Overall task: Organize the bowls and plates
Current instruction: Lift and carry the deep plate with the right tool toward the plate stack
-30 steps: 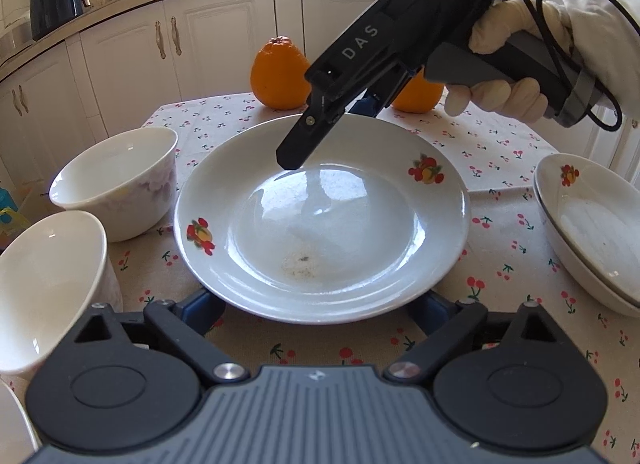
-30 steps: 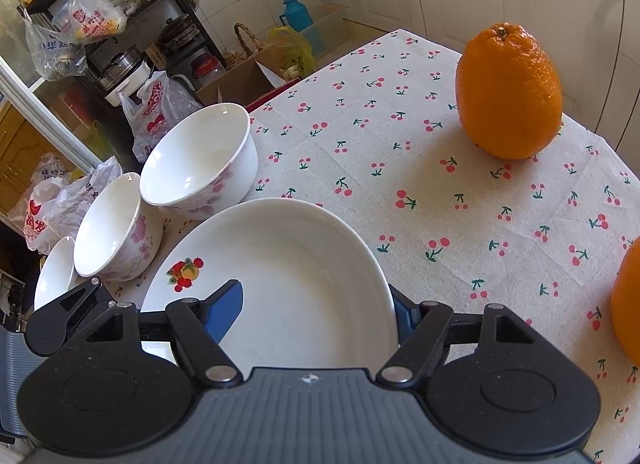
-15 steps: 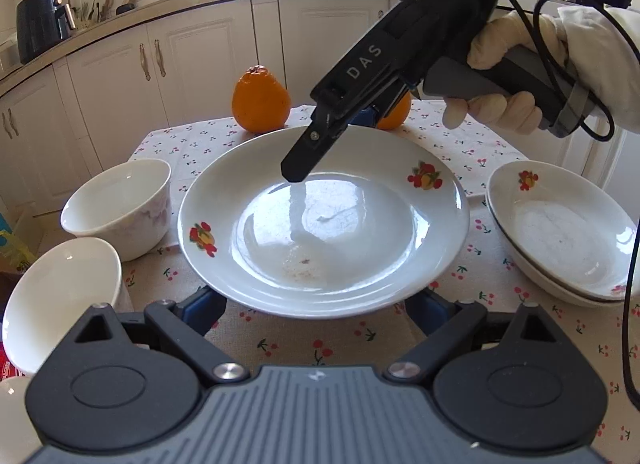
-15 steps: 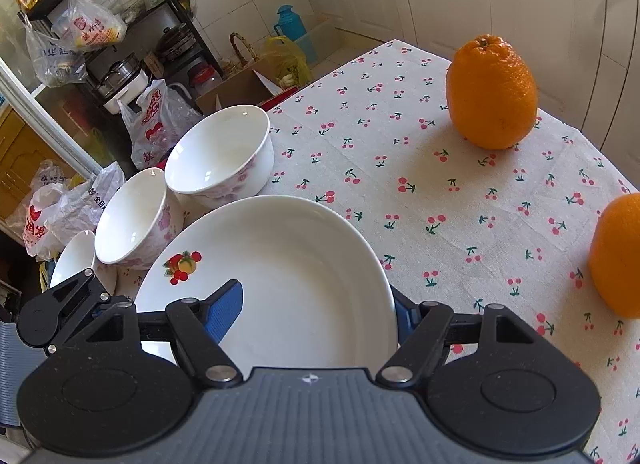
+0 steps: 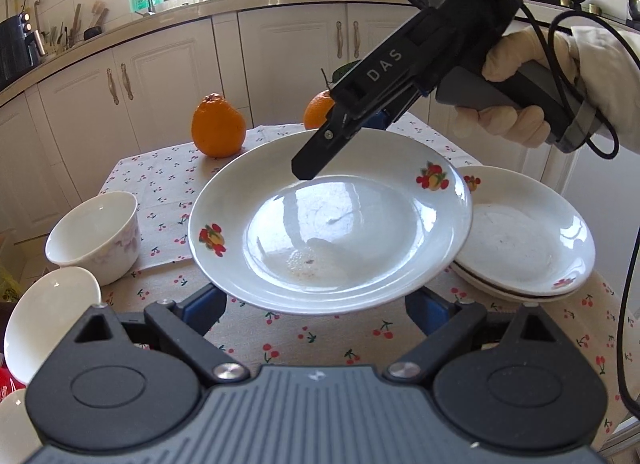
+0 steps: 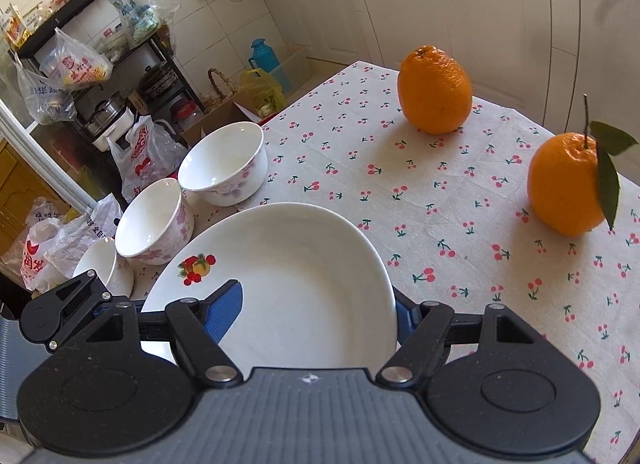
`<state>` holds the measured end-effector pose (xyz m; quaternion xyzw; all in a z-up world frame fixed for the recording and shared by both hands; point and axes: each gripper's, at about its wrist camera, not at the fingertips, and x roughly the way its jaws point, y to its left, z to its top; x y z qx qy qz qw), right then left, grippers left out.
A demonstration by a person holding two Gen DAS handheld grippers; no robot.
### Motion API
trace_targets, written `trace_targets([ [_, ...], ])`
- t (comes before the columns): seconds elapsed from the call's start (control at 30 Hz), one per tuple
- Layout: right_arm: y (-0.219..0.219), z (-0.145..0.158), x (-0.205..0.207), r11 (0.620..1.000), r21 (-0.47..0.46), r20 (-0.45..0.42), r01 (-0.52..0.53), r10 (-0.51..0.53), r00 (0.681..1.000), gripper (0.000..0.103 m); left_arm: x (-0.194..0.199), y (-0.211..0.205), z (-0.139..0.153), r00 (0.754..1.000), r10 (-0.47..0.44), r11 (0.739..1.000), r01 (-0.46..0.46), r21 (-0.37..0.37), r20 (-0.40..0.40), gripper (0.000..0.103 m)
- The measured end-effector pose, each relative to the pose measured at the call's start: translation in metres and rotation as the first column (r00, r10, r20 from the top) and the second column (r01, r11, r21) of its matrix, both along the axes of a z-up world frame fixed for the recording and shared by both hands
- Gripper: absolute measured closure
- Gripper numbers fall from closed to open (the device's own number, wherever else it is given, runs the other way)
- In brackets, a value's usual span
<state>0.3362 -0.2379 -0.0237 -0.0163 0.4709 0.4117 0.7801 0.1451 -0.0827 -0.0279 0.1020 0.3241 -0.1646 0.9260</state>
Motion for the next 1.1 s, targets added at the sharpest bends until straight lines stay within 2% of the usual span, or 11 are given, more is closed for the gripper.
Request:
trace_targets([
  [0.43,-0.047,0.006,-0.035,0.995,-0.016,0.037,0.094,-0.093,0.995,0.023,-0.011,-0.031,0.008,0.992,-0.119,0.993,0.118,0.033,0.033,0.007],
  [1.1,-0.122,-0.007,-0.083,0.97,0.001,0.039,0.244,-0.244,0.969,0.023,-0.026,-0.081,0.0,0.962,-0.273,0.96,0.272,0.07,0.005,0.007],
])
